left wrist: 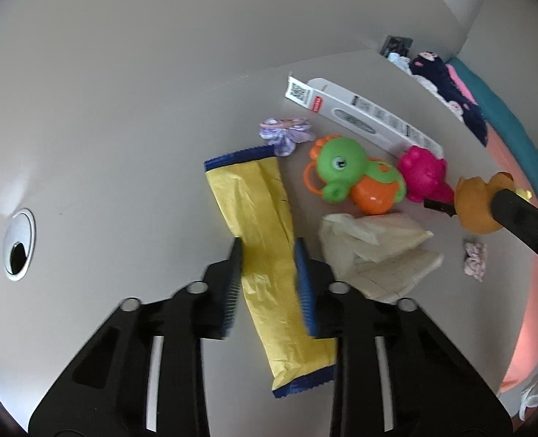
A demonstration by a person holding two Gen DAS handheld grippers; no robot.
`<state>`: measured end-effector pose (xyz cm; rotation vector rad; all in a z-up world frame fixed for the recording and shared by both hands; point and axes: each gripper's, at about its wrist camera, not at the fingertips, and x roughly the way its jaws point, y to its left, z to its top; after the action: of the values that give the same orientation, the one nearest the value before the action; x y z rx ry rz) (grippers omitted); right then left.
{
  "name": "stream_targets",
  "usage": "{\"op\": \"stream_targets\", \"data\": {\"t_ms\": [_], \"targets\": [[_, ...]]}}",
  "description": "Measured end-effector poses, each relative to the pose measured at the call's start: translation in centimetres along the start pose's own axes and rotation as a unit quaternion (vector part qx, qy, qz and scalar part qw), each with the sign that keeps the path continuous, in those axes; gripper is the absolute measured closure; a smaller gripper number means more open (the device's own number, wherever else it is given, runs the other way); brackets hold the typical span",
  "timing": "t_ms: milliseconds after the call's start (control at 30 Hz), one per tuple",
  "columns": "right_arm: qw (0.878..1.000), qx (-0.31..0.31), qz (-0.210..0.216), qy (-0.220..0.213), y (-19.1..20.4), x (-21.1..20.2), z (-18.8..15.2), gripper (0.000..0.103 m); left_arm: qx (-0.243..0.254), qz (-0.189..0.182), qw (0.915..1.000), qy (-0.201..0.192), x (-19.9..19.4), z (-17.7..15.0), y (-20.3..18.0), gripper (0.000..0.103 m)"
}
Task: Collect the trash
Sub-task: 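Grasp the yellow packet with the left tool while the right tool grasps the brown duck toy, then carry the yellow packet and duck toy over the bin and release both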
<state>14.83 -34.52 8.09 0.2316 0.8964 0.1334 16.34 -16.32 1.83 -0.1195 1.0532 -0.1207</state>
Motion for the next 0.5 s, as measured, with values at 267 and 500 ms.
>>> {"op": "stream_targets", "data": {"t_ms": [267,500], "targets": [[0.999,0.011,0.023,-0.023,-1.1,-4.6,-1.0,0.076,0.012,-0.025,0.9989,-0.036,-4.7,-0.9,-0.7,0.084],[0.998,0.034,0.027,-0.051,-3.8,-10.0,-3.4,0.076,0.056,-0.047,0.9955,-0.060,-9.1,-3.2,-5.0,0.084]]}}
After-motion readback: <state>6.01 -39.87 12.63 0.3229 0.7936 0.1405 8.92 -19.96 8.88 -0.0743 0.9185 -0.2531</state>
